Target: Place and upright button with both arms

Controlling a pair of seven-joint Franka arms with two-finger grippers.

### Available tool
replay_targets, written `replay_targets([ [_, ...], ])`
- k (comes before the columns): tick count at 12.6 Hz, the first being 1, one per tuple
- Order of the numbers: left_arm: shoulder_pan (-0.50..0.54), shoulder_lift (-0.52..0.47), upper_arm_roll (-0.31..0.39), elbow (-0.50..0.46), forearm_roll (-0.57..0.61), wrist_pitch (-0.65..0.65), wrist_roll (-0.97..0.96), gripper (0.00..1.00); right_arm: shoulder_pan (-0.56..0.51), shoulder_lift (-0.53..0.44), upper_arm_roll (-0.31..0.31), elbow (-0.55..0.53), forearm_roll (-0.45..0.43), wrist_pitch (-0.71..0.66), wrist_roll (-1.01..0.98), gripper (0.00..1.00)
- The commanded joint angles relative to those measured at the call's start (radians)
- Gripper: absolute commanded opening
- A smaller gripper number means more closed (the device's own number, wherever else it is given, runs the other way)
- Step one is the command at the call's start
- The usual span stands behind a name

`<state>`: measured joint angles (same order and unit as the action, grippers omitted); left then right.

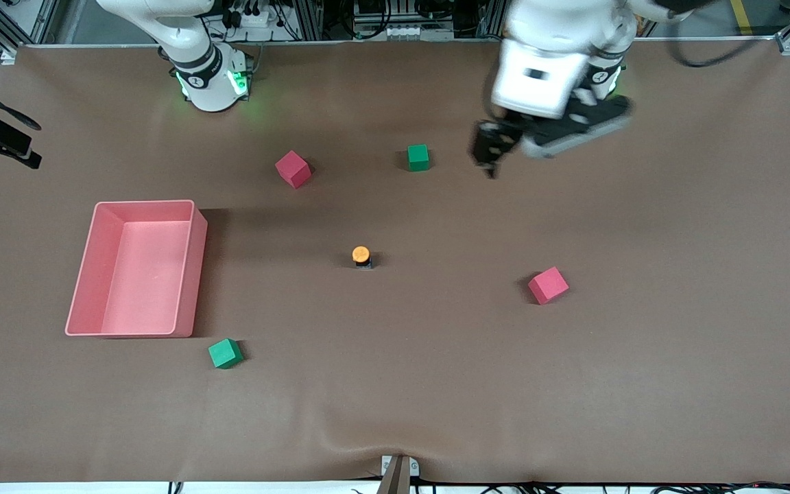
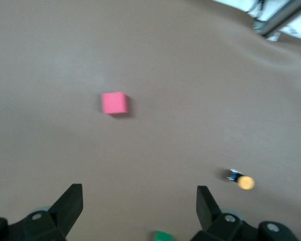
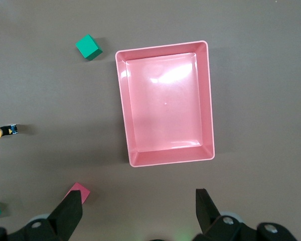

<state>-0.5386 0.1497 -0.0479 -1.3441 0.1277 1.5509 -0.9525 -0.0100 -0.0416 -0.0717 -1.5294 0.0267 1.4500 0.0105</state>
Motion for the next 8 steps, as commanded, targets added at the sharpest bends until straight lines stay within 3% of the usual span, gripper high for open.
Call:
replay_targets([
  [1,0.098,-0.050,-0.016,-0.032,-0.017,-0.121,0.140,1.00,-0.013,-0.015,0.010,-0.012,0.001,-0.002,0.008,1.00],
  [8,0.244,-0.091,-0.013,-0.030,-0.056,-0.158,0.470,1.00,-0.011,-0.015,0.009,-0.015,0.001,-0.002,0.008,1.00],
])
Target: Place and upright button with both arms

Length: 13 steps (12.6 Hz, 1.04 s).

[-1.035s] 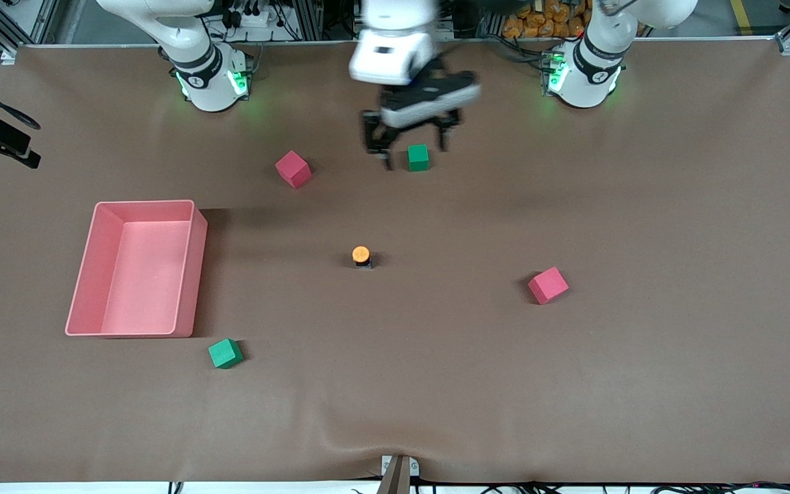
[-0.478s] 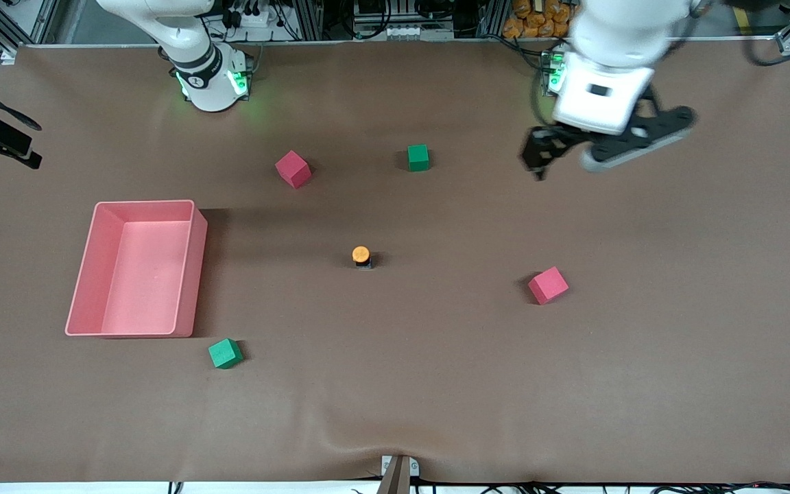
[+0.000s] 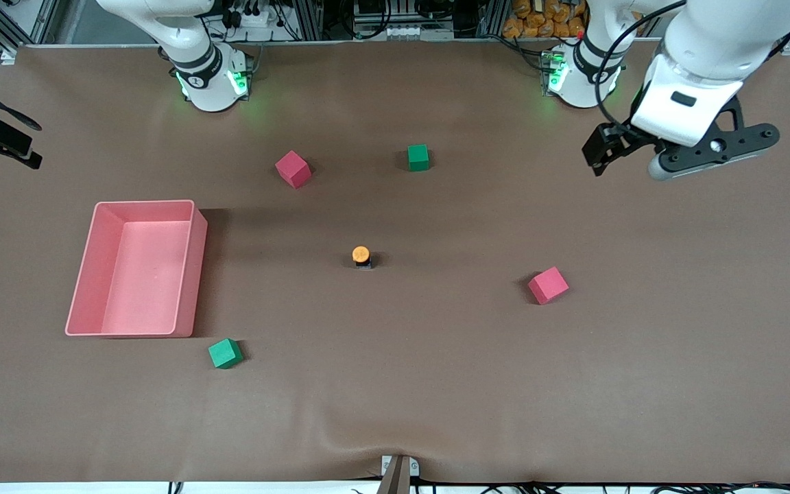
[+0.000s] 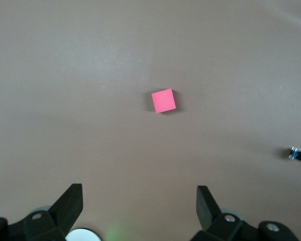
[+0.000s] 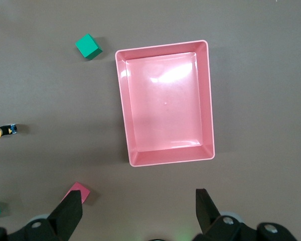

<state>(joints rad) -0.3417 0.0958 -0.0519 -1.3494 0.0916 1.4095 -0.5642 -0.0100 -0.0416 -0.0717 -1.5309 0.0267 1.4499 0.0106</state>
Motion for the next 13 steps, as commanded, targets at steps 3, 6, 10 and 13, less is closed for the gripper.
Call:
replay_targets([
  [3,0.076,-0.060,0.069,-0.037,-0.096,-0.020,0.264,1.00,-0.010,-0.015,0.010,-0.014,0.001,-0.002,0.008,1.00],
  [6,0.113,-0.094,0.102,-0.092,-0.110,-0.041,0.394,1.00,-0.010,-0.015,0.010,-0.018,0.001,0.000,0.008,1.00],
  [10,0.156,-0.189,0.159,-0.261,-0.164,0.034,0.506,1.00,-0.010,-0.015,0.010,-0.018,0.001,-0.002,0.008,1.00],
  [13,0.193,-0.231,0.155,-0.327,-0.162,0.066,0.529,1.00,-0.010,-0.014,0.010,-0.018,0.001,0.000,0.008,1.00],
])
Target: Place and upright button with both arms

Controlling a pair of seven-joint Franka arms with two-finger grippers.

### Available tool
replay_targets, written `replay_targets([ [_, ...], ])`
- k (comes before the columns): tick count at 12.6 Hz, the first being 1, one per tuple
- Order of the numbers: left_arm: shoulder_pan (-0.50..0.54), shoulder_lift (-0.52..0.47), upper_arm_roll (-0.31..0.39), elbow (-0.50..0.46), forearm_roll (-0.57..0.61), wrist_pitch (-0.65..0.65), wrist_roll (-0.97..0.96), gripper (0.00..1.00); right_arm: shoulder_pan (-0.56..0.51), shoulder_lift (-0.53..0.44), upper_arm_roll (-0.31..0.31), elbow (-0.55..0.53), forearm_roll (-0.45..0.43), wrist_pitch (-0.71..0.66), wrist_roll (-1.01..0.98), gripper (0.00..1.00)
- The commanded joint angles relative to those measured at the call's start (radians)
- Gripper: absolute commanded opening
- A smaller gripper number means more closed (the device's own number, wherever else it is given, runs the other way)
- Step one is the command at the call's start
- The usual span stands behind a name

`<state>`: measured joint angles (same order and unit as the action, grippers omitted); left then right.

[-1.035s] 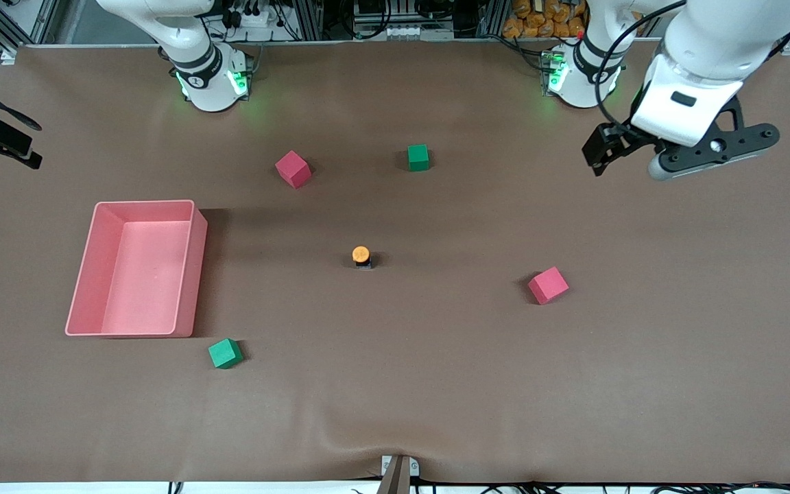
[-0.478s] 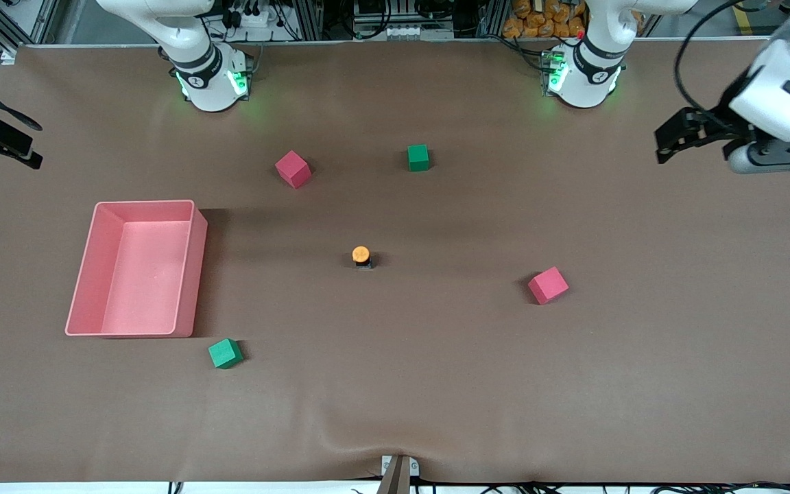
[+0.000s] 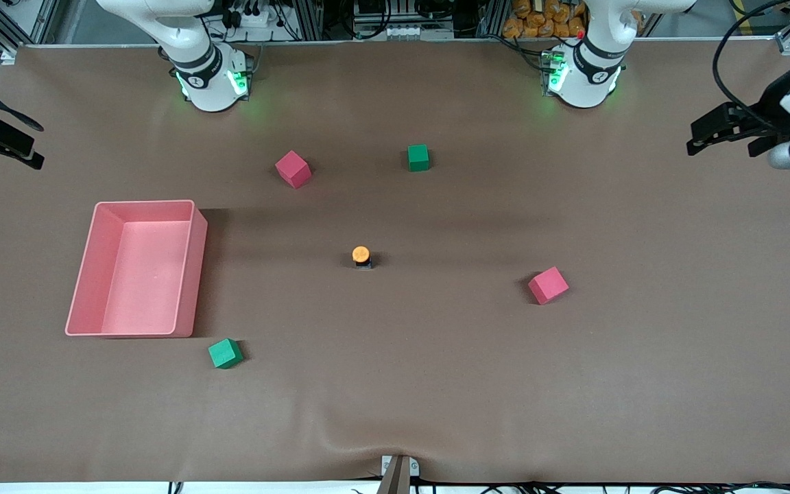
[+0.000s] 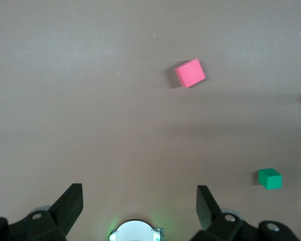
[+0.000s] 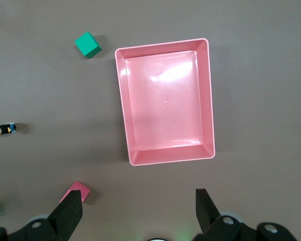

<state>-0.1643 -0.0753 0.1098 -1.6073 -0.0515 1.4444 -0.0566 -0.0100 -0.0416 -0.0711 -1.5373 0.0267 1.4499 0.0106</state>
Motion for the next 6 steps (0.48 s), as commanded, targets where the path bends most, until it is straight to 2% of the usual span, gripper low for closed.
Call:
replay_targets([
  [1,0.040,-0.058,-0.013,-0.059,-0.018,0.031,0.029,1.00,-0.010,-0.015,0.010,-0.014,0.001,0.000,0.008,1.00],
  [3,0.072,-0.048,-0.047,-0.037,-0.013,0.031,0.018,1.00,-0.010,-0.015,0.010,-0.014,0.001,0.000,0.008,1.00],
  [5,0.149,-0.046,-0.119,-0.029,-0.013,0.031,0.020,1.00,-0.010,-0.014,0.010,-0.014,0.001,0.000,0.008,1.00],
  [6,0.155,-0.046,-0.133,-0.028,-0.014,0.031,0.017,1.00,-0.010,-0.014,0.010,-0.014,0.001,0.000,0.008,1.00],
])
